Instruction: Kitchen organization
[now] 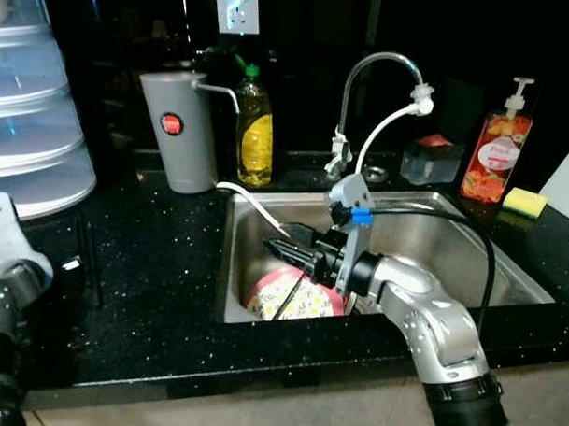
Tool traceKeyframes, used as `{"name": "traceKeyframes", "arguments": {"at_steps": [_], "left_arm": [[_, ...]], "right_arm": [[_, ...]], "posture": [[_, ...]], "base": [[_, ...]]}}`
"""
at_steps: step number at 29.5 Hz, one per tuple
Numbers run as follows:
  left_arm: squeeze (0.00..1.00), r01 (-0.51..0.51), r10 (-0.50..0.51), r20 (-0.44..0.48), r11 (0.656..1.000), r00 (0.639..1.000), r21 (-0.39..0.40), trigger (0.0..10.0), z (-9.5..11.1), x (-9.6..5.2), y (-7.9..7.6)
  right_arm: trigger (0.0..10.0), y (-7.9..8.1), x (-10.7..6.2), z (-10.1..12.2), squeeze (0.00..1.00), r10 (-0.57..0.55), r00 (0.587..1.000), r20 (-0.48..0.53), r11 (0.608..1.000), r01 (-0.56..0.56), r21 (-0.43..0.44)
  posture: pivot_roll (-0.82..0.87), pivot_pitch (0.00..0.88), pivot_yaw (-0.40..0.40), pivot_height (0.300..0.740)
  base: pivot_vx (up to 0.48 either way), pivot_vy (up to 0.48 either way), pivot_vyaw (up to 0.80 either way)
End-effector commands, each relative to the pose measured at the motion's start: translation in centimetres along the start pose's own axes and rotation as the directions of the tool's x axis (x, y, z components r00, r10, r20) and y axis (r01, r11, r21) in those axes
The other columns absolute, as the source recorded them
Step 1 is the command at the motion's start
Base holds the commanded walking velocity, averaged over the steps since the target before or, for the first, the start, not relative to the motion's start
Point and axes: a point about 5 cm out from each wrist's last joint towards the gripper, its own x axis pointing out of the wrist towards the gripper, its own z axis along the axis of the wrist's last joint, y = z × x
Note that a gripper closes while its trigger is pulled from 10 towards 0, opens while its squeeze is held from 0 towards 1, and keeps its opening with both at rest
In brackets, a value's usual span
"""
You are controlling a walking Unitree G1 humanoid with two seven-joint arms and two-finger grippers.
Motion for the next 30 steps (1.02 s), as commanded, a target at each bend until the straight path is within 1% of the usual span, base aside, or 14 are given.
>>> {"name": "traceKeyframes", "arguments": {"at_steps": [1, 9, 11, 12, 14, 16, 17, 19, 21, 23, 24, 27, 28, 30], "left_arm": [[0.00, -0.021, 0.020, -0.031, 1.000, 0.999, -0.011, 10.0, -0.6, 0.5, 0.7], [0.00, 0.103, -0.103, -0.040, 0.995, 0.994, -0.003, 10.0, -0.3, 1.2, -0.4], [0.00, 0.193, -0.188, -0.084, 0.980, 0.978, 0.053, 10.0, -0.8, 1.3, -1.2], [0.00, 0.193, -0.188, -0.084, 0.980, 0.978, 0.053, 10.0, -0.8, 1.3, -1.2], [0.00, 0.282, -0.265, -0.142, 0.952, 0.954, 0.115, 10.0, -2.0, 1.1, -2.1], [0.00, 0.325, -0.302, -0.169, 0.936, 0.938, 0.133, 10.0, -2.6, 1.1, -2.7], [0.00, 0.359, -0.331, -0.188, 0.922, 0.925, 0.143, 10.0, -3.1, 1.0, -3.2], [0.00, 0.426, -0.390, -0.216, 0.891, 0.895, 0.155, 10.0, -4.1, 0.9, -4.6], [0.00, 0.475, -0.436, -0.231, 0.867, 0.870, 0.154, 10.0, -4.8, 0.7, -5.9], [0.00, 0.531, -0.488, -0.244, 0.834, 0.838, 0.153, 10.0, -5.4, 0.1, -7.4], [0.00, 0.531, -0.488, -0.244, 0.834, 0.838, 0.153, 10.0, -5.4, 0.1, -7.4], [0.00, 0.628, -0.580, -0.269, 0.763, 0.769, 0.151, 10.0, -6.3, -0.9, -9.8], [0.00, 0.628, -0.580, -0.269, 0.763, 0.769, 0.151, 10.0, -6.3, -0.9, -9.8], [0.00, 0.691, -0.638, -0.289, 0.709, 0.713, 0.141, 10.0, -7.1, -1.8, -11.5]], "right_arm": [[10.0, -0.6, -0.2, 0.8, 0.00, -0.028, 0.999, 0.031, 1.000, 0.028, -0.014], [10.0, -0.6, -0.5, 0.8, 0.00, -0.026, 0.999, 0.025, 1.000, 0.026, -0.008], [10.0, 0.1, -0.7, 0.5, 0.00, 0.038, 0.999, 0.006, 0.999, -0.038, -0.013], [10.0, 0.1, -0.7, 0.5, 0.00, 0.038, 0.999, 0.006, 0.999, -0.038, -0.013], [10.0, 0.5, -0.7, 0.3, 0.00, 0.064, 0.998, -0.016, 0.998, -0.065, -0.018], [10.0, 0.2, -0.6, 0.0, 0.00, 0.031, 0.999, -0.038, 0.999, -0.032, -0.019], [10.0, -0.4, -0.5, -0.4, 0.00, -0.019, 0.998, -0.060, 1.000, 0.018, -0.021], [10.0, -2.5, -0.3, -1.2, 0.00, -0.180, 0.977, -0.118, 0.984, 0.181, 0.000], [10.0, -3.9, -0.5, -1.9, 0.00, -0.283, 0.943, -0.173, 0.958, 0.288, 0.001], [10.0, -4.7, -0.7, -2.3, 0.00, -0.334, 0.921, -0.198, 0.940, 0.340, -0.005], [10.0, -4.7, -0.7, -2.3, 0.00, -0.334, 0.921, -0.198, 0.940, 0.340, -0.005], [10.0, -5.9, -1.4, -2.5, 0.00, -0.413, 0.885, -0.215, 0.907, 0.420, -0.015], [10.0, -5.9, -1.4, -2.5, 0.00, -0.413, 0.885, -0.215, 0.907, 0.420, -0.015], [10.0, -6.8, -1.8, -2.4, 0.00, -0.471, 0.856, -0.213, 0.877, 0.479, -0.013]], "posture": [[-0.04, 0.045, -0.014, 0.740], [-0.05, 0.044, -0.011, 0.740], [-0.05, 0.044, -0.008, 0.740], [-0.05, 0.044, -0.008, 0.740], [-0.05, 0.044, -0.008, 0.740], [-0.05, 0.044, -0.008, 0.740], [-0.05, 0.045, -0.011, 0.740], [-0.05, 0.045, -0.012, 0.740], [-0.05, 0.044, -0.011, 0.740], [-0.05, 0.044, -0.011, 0.740], [-0.05, 0.044, -0.011, 0.740], [-0.05, 0.042, -0.015, 0.740], [-0.05, 0.042, -0.015, 0.740], [-0.05, 0.042, -0.015, 0.740]], "base": [[0.000, 0.000, 0.00], [0.000, 0.000, 0.00], [0.000, 0.000, 0.00], [0.000, 0.000, 0.00], [0.000, 0.000, 0.00], [0.000, 0.000, 0.00], [0.000, 0.000, 0.00], [0.000, 0.000, 0.00], [0.000, 0.000, 0.00], [0.000, 0.000, 0.00], [0.000, 0.000, 0.00], [0.000, 0.000, 0.00], [0.000, 0.000, 0.00], [0.000, 0.000, 0.00]]}}
